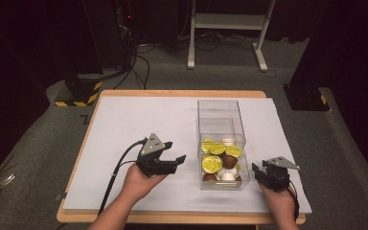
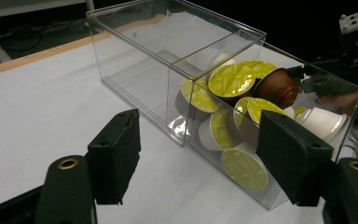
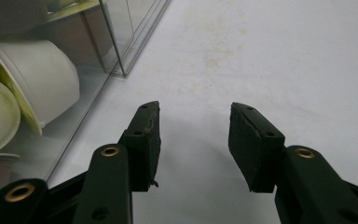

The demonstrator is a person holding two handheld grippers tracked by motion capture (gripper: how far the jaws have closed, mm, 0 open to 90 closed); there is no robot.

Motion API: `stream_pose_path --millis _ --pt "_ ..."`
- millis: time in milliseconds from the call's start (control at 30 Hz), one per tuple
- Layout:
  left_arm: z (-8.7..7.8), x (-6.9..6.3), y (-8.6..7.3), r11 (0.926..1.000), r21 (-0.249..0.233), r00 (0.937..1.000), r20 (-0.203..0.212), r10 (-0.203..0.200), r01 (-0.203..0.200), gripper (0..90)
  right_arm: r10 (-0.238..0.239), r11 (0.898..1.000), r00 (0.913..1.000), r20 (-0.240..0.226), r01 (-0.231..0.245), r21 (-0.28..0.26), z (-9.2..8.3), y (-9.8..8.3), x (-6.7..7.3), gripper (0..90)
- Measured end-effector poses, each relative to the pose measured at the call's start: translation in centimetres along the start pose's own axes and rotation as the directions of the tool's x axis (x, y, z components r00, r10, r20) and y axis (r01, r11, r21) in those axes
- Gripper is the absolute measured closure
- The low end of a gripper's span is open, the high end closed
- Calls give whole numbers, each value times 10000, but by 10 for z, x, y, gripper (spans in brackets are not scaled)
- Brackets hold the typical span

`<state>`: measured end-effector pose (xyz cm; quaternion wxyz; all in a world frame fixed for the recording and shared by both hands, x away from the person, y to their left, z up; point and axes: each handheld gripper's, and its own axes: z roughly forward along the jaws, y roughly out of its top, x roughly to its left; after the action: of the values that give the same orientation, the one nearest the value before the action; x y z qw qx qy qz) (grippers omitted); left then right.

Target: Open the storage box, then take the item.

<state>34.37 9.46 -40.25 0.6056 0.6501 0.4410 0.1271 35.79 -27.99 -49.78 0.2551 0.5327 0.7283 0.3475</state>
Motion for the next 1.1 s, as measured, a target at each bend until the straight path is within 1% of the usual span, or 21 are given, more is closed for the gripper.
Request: stream_pose_path --millis 233,267,300,400,433,467,500,533,567,667,733,767,800,867,900,933,967,1000,1033,1067,1100 --pt "4 -12 -1 10000 4 9999 155 11 -11 306 106 9999 9999 14 -106 76 1 0 1 537" --pt "4 -12 -1 10000 4 9999 155 11 -11 306 106 9999 9999 14 -106 76 1 0 1 537" --pt "4 -12 0 9999 33 9998 183 95 -96 306 90 9999 10000 -2 -90 85 2 0 0 537" --pt "7 -15 2 10000 17 9996 254 81 -81 306 178 9998 9998 -11 -178 122 2 1 0 538" --pt "9 -16 3 10000 -46 9994 360 -2 4 307 188 9998 9998 -28 -188 110 3 1 -1 539" --pt "9 -16 3 10000 -46 9994 360 -2 4 307 188 9998 9998 -28 -188 110 3 1 -1 539" --pt "12 -18 5 10000 2 9990 449 84 -84 307 204 9997 9998 -45 -204 113 3 1 -1 539" --pt "12 -18 5 10000 2 9990 449 84 -84 308 204 9997 9998 -45 -204 113 3 1 -1 539" --pt "15 -23 6 10000 -26 9984 559 52 -51 308 210 9997 9998 -55 -209 119 3 1 -1 538" --pt "18 -27 6 10000 24 9978 661 94 -96 308 215 9997 9998 -59 -214 120 3 1 -2 538" --pt "22 -30 6 9998 158 9972 738 118 -130 308 228 9997 9997 -64 -228 124 3 1 -2 539" --pt "26 -35 5 9991 305 9959 864 260 -288 307 225 9997 9997 -71 -224 125 3 1 -2 538" --pt "26 -35 5 9991 305 9959 864 260 -288 307 225 9997 9997 -71 -224 125 3 1 -2 538" --pt "30 -41 3 9990 354 9949 976 248 -283 306 311 9994 9995 -90 -310 148 2 1 -2 538" --pt "31 -43 3 9980 461 9938 1048 378 -428 302 313 9994 9995 -95 -311 135 2 1 -2 538" --pt "33 -45 2 9976 511 9928 1126 409 -469 298 344 9993 9994 -106 -342 143 2 0 -2 538" --pt "35 -47 1 9979 537 9921 1222 280 -348 296 363 9992 9993 -119 -361 154 2 0 -2 538" --pt "37 -48 -1 9973 650 9915 1275 269 -354 294 351 9993 9993 -135 -349 160 2 0 -2 538" --pt "41 -50 -5 9958 789 9916 1242 365 -466 284 330 9993 9993 -156 -327 160 2 0 -2 538" --pt "41 -50 -5 9958 789 9916 1242 365 -466 280 330 9993 9993 -156 -327 160 2 0 -2 538" --pt "44 -51 -7 9940 914 9915 1209 484 -597 280 268 9995 9995 -183 -265 145 3 0 -2 539"
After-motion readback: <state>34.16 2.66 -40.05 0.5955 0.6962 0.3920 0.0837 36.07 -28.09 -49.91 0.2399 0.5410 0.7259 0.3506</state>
